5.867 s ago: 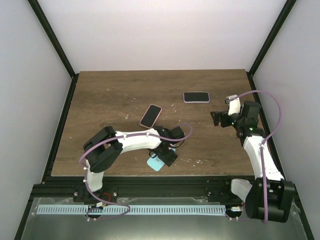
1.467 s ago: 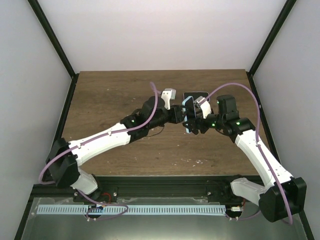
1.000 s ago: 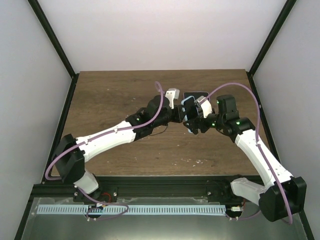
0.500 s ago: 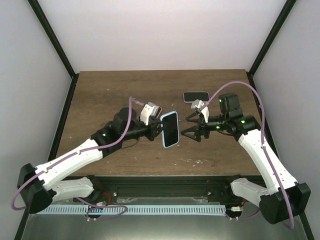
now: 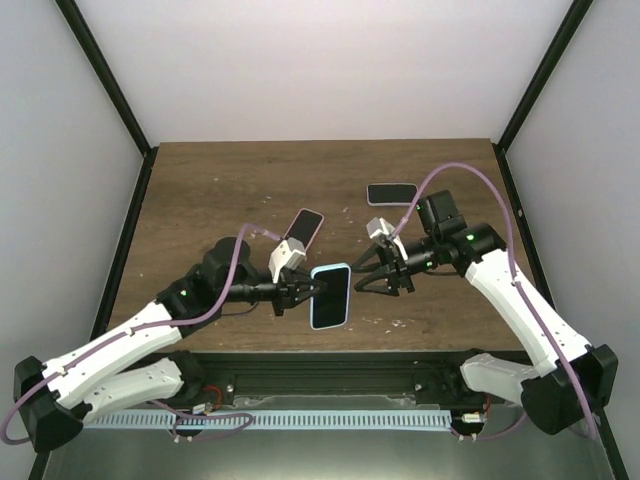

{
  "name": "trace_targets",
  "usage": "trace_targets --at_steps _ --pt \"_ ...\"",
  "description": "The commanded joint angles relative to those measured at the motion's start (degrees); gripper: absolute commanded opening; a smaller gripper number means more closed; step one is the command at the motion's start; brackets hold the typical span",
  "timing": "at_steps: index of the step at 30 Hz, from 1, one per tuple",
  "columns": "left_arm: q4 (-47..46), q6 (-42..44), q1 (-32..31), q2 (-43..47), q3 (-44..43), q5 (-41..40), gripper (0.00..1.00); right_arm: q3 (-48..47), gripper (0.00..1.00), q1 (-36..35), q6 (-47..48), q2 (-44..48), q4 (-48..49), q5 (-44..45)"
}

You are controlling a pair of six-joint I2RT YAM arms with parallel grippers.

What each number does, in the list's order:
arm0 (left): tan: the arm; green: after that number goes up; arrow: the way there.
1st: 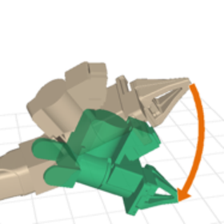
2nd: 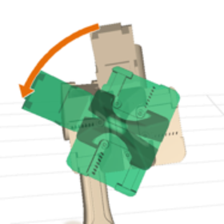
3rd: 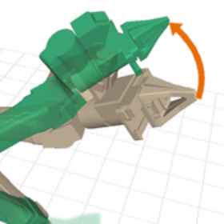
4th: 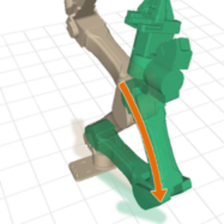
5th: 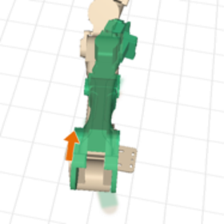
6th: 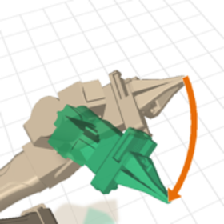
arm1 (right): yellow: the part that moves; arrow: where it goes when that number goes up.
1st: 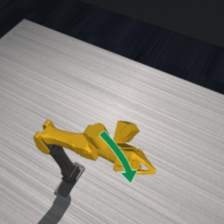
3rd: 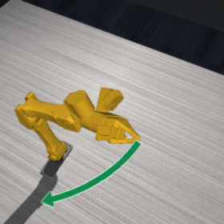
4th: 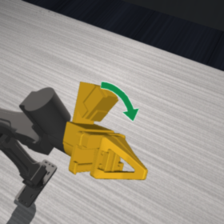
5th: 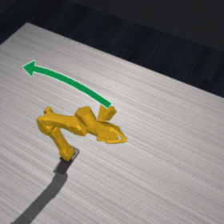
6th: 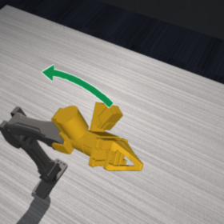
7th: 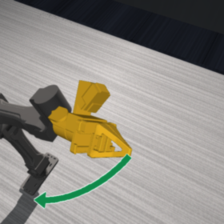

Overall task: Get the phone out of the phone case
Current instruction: Adjust the phone.

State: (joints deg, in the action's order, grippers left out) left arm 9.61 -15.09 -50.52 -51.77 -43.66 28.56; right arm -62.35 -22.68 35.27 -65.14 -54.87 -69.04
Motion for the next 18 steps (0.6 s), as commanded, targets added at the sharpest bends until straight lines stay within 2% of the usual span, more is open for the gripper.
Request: trace_targets --at_steps 1,3,9,18 --pt "-3.3 1.2 -0.2 -1.1 -1.5 3.3 0.0 -3.5 0.47 -4.3 0.2 -1.1 0.4 -0.3" --pt "-3.3 1.2 -0.4 -2.2 -2.1 3.8 0.0 -4.0 0.39 -5.6 0.0 -1.5 0.6 -0.2" --pt "-3.4 1.2 -1.1 -3.6 -2.7 4.3 0.0 -3.0 0.32 -7.4 -1.9 -0.8 3.1 1.9" --pt "-3.0 1.5 -1.3 -3.6 -2.7 4.0 0.0 -2.2 0.1 -7.5 -2.0 -0.8 3.4 2.8"
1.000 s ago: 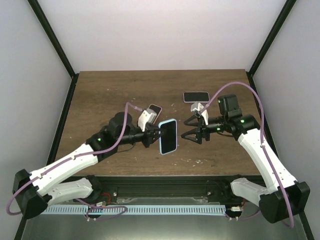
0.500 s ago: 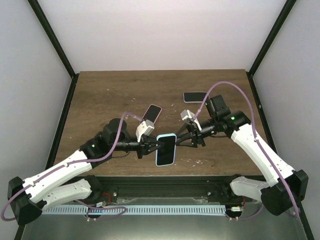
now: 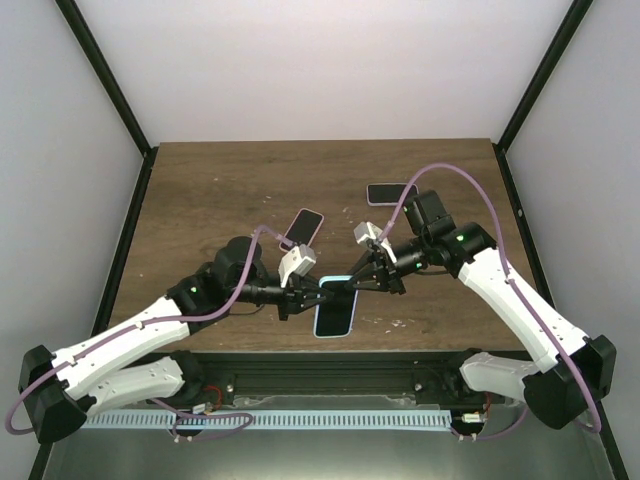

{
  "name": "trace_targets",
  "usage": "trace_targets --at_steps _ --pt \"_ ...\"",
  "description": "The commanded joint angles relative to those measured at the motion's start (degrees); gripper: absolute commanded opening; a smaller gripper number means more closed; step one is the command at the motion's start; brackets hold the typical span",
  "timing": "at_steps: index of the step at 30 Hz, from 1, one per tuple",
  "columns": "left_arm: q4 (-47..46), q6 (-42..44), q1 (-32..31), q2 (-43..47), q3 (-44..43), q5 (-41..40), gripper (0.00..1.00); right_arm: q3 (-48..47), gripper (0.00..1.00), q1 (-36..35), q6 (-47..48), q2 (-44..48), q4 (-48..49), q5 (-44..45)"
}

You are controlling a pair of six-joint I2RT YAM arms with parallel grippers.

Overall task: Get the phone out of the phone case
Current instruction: Adjust the phone.

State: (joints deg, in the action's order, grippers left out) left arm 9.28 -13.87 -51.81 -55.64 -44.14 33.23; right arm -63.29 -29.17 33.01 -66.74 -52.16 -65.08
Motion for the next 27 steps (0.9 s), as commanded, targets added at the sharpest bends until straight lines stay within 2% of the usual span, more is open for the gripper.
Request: trace_targets --at_steps 1,2,5,6,9,11,13,17,23,25,27 --pt "-2.4 0.4 0.0 0.3 -2.4 -0.7 0.0 -1.2 0.06 -1.0 0.3 0.8 0.8 -1.0" --pt "-2.2 0.5 0.0 0.4 -2.5 -0.6 0.0 -1.3 0.02 -1.0 0.1 0.8 0.9 -0.9" --pt "-1.6 0.3 0.0 0.7 -2.9 -1.3 0.0 -1.4 0.01 -1.0 0.0 0.4 1.2 -0.8" --pt "-1.4 0.1 -0.1 0.9 -3.0 -1.6 0.05 -1.4 0.01 -1.0 -0.2 0.3 1.3 -1.0" --pt "-1.0 -0.4 0.0 2.0 -2.4 -1.8 0.44 -2.8 0.01 -0.9 -0.1 -0.5 1.1 -1.2" --pt "-0.6 -0.7 0.0 3.1 -1.0 -1.9 0.56 -4.2 0.01 -0.9 0.1 -0.9 0.7 -1.3" --pt "-0.1 -0.7 -0.1 4.4 0.1 -3.1 0.62 -4.5 0.01 -0.9 0.3 -0.9 0.8 -1.4" --pt "0.9 0.3 0.0 5.4 0.3 -4.3 0.65 -4.4 0.01 -1.0 1.1 -1.1 1.1 -1.6" --pt "4.1 3.4 -0.1 0.6 -3.0 -3.9 0.65 -7.0 0.01 -1.1 3.7 -2.3 -2.8 -5.8" --pt "3.8 3.5 0.0 -0.9 -3.7 -2.5 0.6 -7.9 0.01 -1.1 3.9 -2.3 -3.5 -6.6" --pt "3.0 3.6 0.0 -1.9 -3.9 -1.1 0.48 -8.2 0.01 -1.1 3.4 -2.1 -3.2 -6.2"
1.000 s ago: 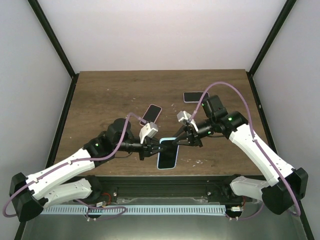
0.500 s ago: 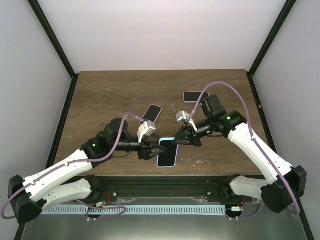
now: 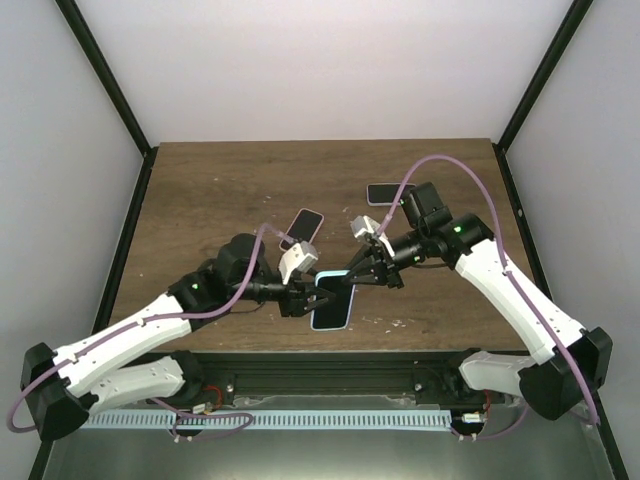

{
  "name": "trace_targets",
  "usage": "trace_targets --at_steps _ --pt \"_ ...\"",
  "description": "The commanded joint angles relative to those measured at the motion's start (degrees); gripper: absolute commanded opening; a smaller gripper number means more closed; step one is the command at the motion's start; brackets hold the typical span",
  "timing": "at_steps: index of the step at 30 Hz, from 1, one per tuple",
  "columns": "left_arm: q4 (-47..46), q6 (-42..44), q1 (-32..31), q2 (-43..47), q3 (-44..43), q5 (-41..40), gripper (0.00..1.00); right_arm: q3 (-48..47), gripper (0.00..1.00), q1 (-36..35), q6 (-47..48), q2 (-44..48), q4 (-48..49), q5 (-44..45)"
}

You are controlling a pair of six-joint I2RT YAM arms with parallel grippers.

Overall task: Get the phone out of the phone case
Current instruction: Adjust the phone.

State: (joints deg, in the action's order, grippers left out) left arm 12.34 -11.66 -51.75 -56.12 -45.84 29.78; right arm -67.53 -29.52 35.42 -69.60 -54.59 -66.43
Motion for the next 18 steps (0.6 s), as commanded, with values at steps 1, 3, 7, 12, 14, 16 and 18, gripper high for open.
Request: trace_targets --at_steps 1,3,7,12,14,16,18 --pt "-0.5 1.3 -0.1 -1.6 -2.2 2.6 0.42 -4.0 0.01 -0.7 0.8 0.9 -0.7 -4.7" --pt "-1.8 1.2 -0.1 -1.2 -1.8 2.5 0.29 -3.8 0.01 -0.7 0.2 0.9 -0.2 -4.0" --pt "-4.2 -0.6 -0.1 2.5 -0.8 -0.3 0.17 -2.6 0.28 -0.7 -2.8 0.8 2.6 -1.8" --pt "-5.8 -6.4 4.4 8.7 0.1 -2.8 0.08 -0.5 0.57 0.2 -4.1 1.5 4.7 -1.5" --pt "-8.2 -9.4 6.5 11.1 1.4 -1.6 0.05 1.9 0.58 0.3 -2.2 2.5 5.0 -2.1" --pt "-10.6 -11.8 7.5 13.1 2.6 -1.5 0.03 4.6 0.59 0.2 -0.3 4.2 5.3 -2.4" --pt "-12.8 -13.7 7.7 14.0 3.4 -0.9 0.02 6.4 0.59 -0.1 1.1 5.3 5.1 -2.3"
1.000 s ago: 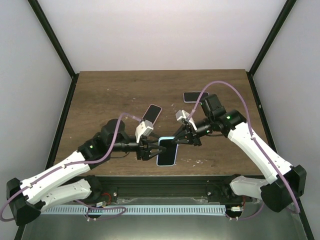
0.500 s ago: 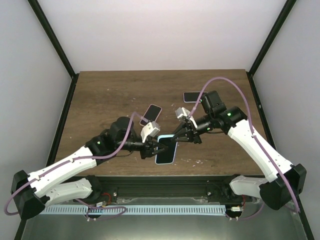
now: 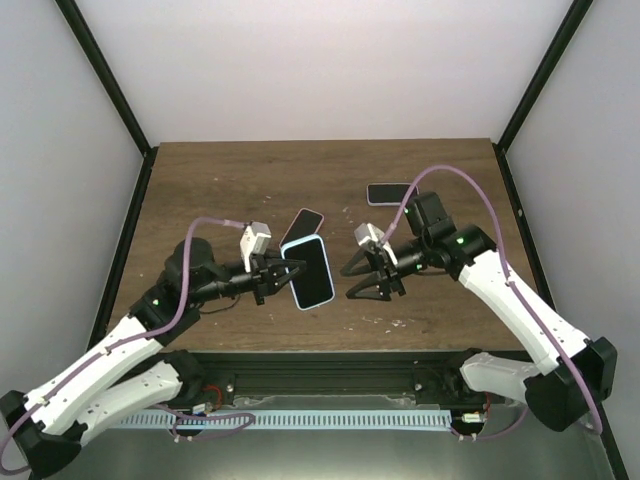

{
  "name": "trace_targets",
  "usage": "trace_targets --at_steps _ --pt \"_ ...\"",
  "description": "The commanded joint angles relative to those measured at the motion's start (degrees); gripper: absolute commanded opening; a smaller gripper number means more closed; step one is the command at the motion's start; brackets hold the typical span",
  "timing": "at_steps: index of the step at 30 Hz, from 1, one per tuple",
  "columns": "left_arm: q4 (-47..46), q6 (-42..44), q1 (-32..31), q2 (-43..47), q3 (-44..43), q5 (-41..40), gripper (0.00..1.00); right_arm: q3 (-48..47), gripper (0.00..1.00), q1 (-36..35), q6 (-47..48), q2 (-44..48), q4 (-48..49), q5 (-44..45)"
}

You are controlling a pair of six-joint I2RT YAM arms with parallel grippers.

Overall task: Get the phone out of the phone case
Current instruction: Adjust the phone, then remove the phone case from the phone.

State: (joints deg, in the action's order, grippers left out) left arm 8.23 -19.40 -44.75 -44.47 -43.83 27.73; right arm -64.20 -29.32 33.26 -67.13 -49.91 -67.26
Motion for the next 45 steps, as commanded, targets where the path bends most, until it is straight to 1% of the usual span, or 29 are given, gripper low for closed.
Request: trace_targets --at_steps 1,7,12,15,18,20,22,23,25,28,30,33,37,45 --pt "-10.0 -6.9 0.8 2.4 1.7 2.0 0.02 3.6 0.58 -0.7 3.7 3.2 0.2 -1.2" --pt "-17.7 -11.3 1.0 0.4 2.9 6.4 0.0 4.7 0.48 -4.3 6.8 4.3 -2.6 0.3" --pt "-19.9 -12.0 1.0 -2.8 1.4 10.5 0.0 4.6 0.39 -4.9 9.1 4.6 -4.5 0.2" --pt "-20.2 -12.4 1.1 -3.7 1.0 11.6 0.0 4.7 0.34 -4.9 10.3 5.2 -5.0 0.0" --pt "-20.2 -12.6 1.1 -4.0 1.1 11.9 0.0 5.4 0.34 -4.9 9.6 6.1 -3.8 0.0" --pt "-21.2 -13.4 1.1 -4.3 1.3 12.8 0.0 6.4 0.38 -4.9 8.3 6.3 -2.0 1.0" --pt "-22.3 -14.5 1.1 -4.6 1.4 13.8 0.0 7.0 0.38 -4.9 8.1 6.0 -1.1 1.4" --pt "-22.5 -14.9 1.2 -4.8 1.3 14.1 0.0 7.1 0.37 -4.9 8.2 5.8 -1.1 1.3" --pt "-22.5 -15.2 1.2 -5.0 1.1 14.2 0.0 6.9 0.31 -4.9 8.5 5.4 -1.2 0.9" --pt "-21.7 -15.7 1.1 -5.0 0.9 14.4 0.0 6.5 0.25 -4.9 9.0 6.1 -1.1 0.5" --pt "-21.2 -16.3 1.1 -5.1 0.7 14.5 0.0 6.3 0.22 -4.9 9.7 6.7 -1.2 0.8" --pt "-19.9 -17.6 1.2 -5.5 0.0 13.5 0.0 5.7 0.2 -5.0 12.6 7.2 -2.9 1.5" --pt "-21.2 -20.4 1.1 -6.2 -0.1 14.3 0.0 4.3 0.17 -5.0 16.2 7.2 -5.3 1.9" --pt "-24.1 -23.9 1.1 -6.8 0.6 15.2 0.0 4.7 0.15 -5.0 20.0 7.2 -5.0 2.8"
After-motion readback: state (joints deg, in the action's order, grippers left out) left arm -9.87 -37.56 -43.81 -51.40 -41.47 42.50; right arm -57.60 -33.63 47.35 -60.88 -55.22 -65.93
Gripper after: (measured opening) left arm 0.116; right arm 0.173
